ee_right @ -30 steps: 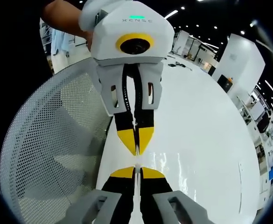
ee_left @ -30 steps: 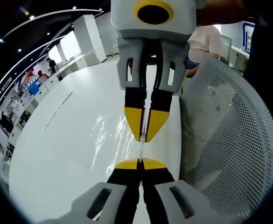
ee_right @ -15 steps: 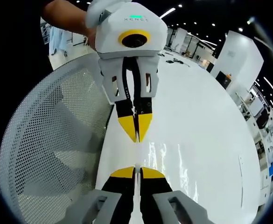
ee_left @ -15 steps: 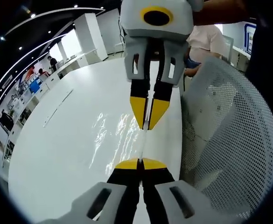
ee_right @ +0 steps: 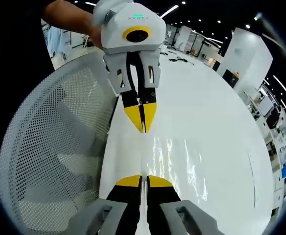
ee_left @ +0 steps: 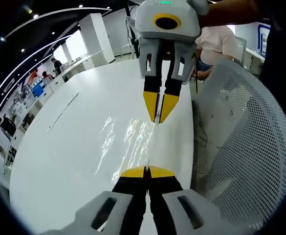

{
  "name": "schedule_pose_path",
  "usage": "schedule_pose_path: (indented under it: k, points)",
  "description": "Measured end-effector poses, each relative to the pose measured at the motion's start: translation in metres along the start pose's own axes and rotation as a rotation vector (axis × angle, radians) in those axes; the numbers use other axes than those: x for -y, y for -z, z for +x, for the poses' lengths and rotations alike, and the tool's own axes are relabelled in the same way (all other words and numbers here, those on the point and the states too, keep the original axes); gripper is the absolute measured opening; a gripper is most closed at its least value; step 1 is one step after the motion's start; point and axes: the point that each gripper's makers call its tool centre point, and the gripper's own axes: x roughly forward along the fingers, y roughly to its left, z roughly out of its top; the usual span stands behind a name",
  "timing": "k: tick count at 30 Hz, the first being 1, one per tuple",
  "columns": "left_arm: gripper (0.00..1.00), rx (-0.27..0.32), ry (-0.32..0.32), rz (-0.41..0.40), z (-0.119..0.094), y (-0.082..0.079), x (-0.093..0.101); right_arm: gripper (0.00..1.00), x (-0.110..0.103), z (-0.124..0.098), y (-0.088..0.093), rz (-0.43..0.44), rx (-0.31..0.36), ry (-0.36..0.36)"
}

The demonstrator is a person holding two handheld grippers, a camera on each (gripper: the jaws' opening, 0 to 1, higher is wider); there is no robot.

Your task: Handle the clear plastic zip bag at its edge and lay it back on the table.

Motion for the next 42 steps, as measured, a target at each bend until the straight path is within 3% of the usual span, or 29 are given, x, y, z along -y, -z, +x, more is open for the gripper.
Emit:
schedule_pose_path:
  k: [16,42]
  points:
    - [0.00,-0.002,-0.011,0.005,0.000,0.003,-0.002,0.00,0.001,-0.007,0.017,0.019,-0.024,0.010]
    - [0.00,-0.014,-0.024,0.002,-0.001,0.007,-0.007,0.00,0.001,-0.015,0.029,0.042,-0.044,0.016]
